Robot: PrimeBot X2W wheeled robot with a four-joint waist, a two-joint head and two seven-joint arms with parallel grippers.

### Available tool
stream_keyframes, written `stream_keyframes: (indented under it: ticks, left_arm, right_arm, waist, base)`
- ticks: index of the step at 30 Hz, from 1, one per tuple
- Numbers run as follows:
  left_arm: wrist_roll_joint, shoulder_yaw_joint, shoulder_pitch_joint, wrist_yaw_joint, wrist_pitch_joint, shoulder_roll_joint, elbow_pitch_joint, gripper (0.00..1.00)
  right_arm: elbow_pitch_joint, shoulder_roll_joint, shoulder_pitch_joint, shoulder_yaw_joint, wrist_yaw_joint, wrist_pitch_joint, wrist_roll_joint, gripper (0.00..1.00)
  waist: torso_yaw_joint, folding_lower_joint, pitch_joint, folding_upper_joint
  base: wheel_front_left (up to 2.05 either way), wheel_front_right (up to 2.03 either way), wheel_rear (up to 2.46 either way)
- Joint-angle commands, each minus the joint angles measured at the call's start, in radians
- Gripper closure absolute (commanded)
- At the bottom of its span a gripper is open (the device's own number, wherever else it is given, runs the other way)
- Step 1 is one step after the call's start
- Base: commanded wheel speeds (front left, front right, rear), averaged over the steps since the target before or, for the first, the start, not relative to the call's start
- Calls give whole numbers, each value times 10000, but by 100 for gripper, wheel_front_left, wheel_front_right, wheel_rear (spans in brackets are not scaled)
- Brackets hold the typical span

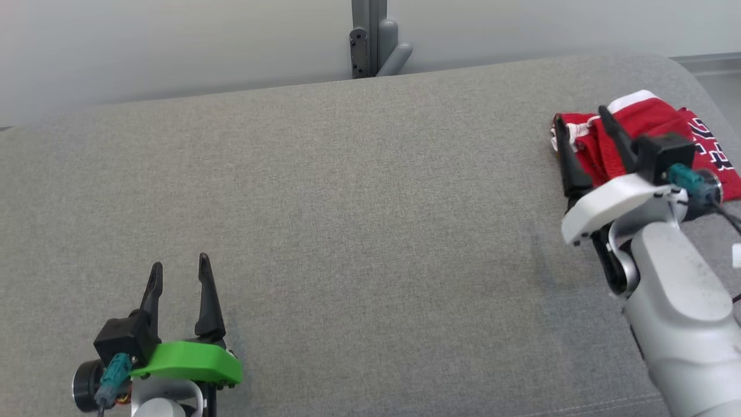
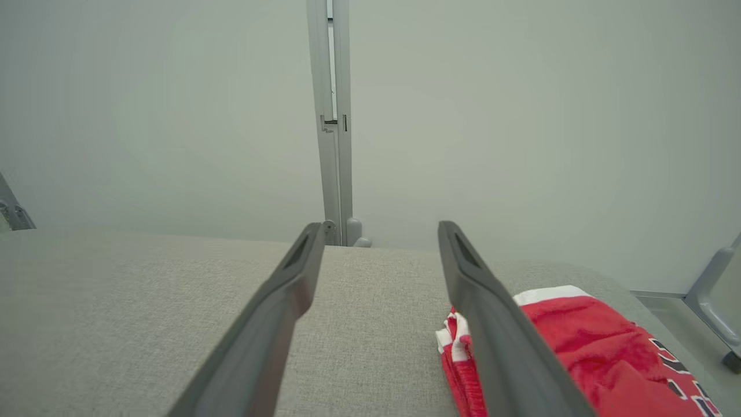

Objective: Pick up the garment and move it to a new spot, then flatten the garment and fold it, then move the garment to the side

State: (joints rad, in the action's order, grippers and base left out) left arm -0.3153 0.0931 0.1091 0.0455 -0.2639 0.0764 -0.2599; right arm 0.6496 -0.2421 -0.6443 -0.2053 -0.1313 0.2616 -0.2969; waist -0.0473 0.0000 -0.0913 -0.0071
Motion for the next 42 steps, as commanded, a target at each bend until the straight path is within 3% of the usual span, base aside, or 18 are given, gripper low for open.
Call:
stream_keyframes:
  ticks: [1, 13, 25, 42]
  left_arm:
    - [-119, -77, -256, 7, -1, -14, -21, 0]
    - [-85, -30, -1055, -9, -1, -81, -38, 0]
    - [134, 186, -1331, 46, -2, -116, -102, 0]
    - [492, 81, -1847, 255, -2, -122, 339, 0]
  right_arm:
    - [-469, 295, 729, 270, 13, 36, 255, 0]
    - [-2890, 1801, 4143, 1668, 11, 6, 1579, 0]
    - [-3974, 1906, 6003, 941, 11, -136, 779, 0]
    - [-4296, 1906, 6173, 904, 11, -176, 679, 0]
  waist:
    - [107, 0, 260, 71]
    - [342, 0, 902, 71]
    - [449, 0, 1131, 71]
    - [382, 0, 1149, 71]
  base:
    - [0, 0, 0]
    - [0, 0, 0]
    - [0, 0, 0]
    - [0, 0, 0]
